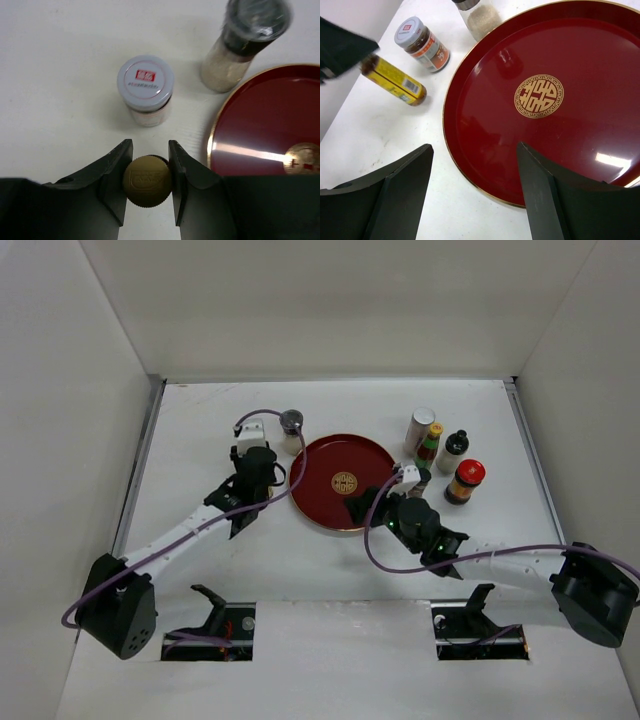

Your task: Organize the condiment bottles

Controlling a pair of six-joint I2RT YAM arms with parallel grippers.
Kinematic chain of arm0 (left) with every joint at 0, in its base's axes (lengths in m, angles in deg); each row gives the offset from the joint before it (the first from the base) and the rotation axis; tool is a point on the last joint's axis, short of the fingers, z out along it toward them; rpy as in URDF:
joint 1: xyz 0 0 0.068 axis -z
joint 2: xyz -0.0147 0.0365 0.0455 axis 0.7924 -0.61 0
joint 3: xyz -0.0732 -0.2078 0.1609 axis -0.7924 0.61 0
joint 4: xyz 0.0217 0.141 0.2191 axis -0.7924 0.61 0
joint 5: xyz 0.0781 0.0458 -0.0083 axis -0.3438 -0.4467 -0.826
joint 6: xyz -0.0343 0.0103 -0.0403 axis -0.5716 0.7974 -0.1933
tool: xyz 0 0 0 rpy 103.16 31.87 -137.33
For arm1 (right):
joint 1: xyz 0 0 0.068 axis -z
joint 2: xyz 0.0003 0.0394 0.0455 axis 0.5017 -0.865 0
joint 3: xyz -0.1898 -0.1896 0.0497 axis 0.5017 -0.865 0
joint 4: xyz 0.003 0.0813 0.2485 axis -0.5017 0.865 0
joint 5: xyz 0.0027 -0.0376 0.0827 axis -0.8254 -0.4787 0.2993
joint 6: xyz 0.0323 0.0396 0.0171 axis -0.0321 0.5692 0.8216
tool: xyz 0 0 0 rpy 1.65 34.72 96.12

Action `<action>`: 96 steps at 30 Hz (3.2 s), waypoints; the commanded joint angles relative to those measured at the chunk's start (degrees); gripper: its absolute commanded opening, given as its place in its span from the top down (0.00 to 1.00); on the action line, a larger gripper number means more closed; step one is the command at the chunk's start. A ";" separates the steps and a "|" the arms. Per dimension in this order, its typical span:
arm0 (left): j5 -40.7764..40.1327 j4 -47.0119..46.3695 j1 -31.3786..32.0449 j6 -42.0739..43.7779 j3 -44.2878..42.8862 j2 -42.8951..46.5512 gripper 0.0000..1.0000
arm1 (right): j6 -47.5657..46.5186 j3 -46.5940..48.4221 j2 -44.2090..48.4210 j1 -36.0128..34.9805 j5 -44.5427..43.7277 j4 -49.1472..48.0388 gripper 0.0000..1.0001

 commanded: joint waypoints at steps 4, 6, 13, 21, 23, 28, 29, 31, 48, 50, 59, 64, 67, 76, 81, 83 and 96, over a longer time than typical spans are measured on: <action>-0.19 -8.71 5.14 3.13 -13.11 -1.14 0.82 | 0.00 -0.52 1.72 0.48 0.65 -4.20 0.27; 1.47 -11.62 5.67 3.22 -16.27 -6.06 0.82 | 0.00 -0.87 2.07 0.75 0.39 -4.28 0.27; 9.30 -15.85 5.05 2.96 -31.55 -25.04 0.82 | -0.18 -1.75 4.53 1.19 -1.37 -3.67 0.26; 12.38 -15.59 5.50 3.92 -43.61 -38.59 0.83 | -0.53 -2.10 5.59 1.80 -1.90 -3.14 0.26; 12.12 -15.58 5.50 4.01 -44.41 -40.36 0.83 | -0.70 -2.10 6.20 1.80 -1.90 -2.88 0.26; 11.68 -15.58 5.06 4.36 -44.41 -43.35 0.81 | -0.79 -2.19 6.73 1.80 -1.90 -2.79 0.26; 11.59 -15.58 4.97 4.45 -44.41 -43.96 0.80 | -0.88 -2.28 6.99 1.80 -1.90 -2.79 0.26; 11.50 -15.58 4.97 4.97 -44.24 -44.67 0.77 | -0.88 -2.45 7.08 1.89 -2.16 -2.79 0.25; 9.84 -20.85 6.46 5.42 -33.79 -32.20 0.16 | -0.88 -2.19 6.20 2.68 -2.60 -2.27 0.22; 8.43 -20.95 5.94 4.72 -32.03 -30.18 0.15 | -1.06 -2.28 6.46 2.59 -2.69 -2.61 0.22; 3.07 -15.24 1.98 3.83 -28.86 -26.66 0.10 | -0.62 -2.10 5.59 2.94 -2.51 -2.00 0.21; 2.80 -11.82 -1.79 3.92 -29.03 -28.67 0.10 | -0.79 -2.45 6.64 2.94 -2.78 -2.53 0.19; 4.03 -9.52 -3.29 4.01 -30.26 -31.57 0.10 | -0.79 -2.19 6.38 2.86 -2.69 -1.83 0.19; 8.51 -9.26 -4.17 4.54 -35.09 -38.25 0.11 | -1.23 -1.40 3.66 1.72 -2.78 -3.14 0.18; 9.04 -10.05 -4.09 4.36 -35.45 -38.96 0.12 | -1.67 -1.04 3.21 1.45 -2.78 -3.05 0.18; 8.87 -10.92 -3.65 4.45 -34.92 -38.69 0.15 | -1.76 -1.22 3.22 1.45 -2.78 -3.41 0.17; 8.52 -13.47 -3.82 4.98 -32.82 -31.95 0.68 | -1.76 -1.92 4.80 1.80 -3.04 -3.32 0.16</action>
